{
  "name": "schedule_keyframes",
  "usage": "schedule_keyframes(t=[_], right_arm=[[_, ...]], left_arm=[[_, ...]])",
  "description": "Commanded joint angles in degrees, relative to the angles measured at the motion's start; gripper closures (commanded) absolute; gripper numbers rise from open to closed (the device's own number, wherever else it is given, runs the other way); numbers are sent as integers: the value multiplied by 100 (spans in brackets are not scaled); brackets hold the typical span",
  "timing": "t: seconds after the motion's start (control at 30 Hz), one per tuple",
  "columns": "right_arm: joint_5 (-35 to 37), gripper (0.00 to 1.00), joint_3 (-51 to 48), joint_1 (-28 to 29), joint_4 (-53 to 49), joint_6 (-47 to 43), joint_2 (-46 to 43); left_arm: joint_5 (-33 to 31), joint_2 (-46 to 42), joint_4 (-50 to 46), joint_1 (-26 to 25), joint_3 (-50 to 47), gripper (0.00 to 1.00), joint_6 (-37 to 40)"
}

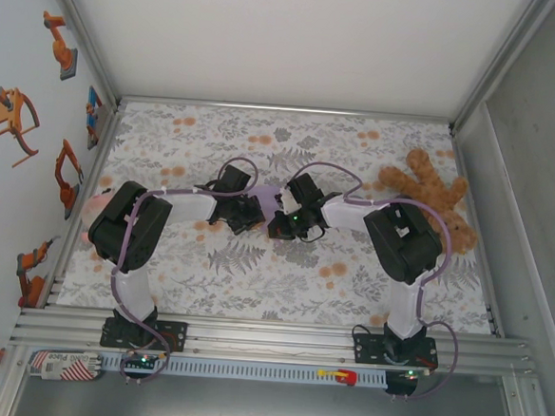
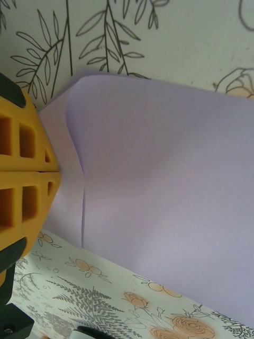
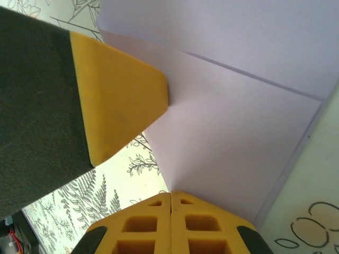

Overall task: Fold a paper plane with a square sheet of paper (pick it up from the middle)
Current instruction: Third fold the triangle at the center of the table.

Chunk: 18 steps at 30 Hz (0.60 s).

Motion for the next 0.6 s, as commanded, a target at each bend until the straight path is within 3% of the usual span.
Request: schedule_keyframes(t=[0.0, 0.57], right_arm=[[52, 100, -16, -25, -322, -178, 24], [309, 100, -1681, -106, 282, 24, -1318]], left_arm=[[-577, 429, -1065, -21, -274, 97, 29], [-635, 445, -792, -24, -464, 97, 120]])
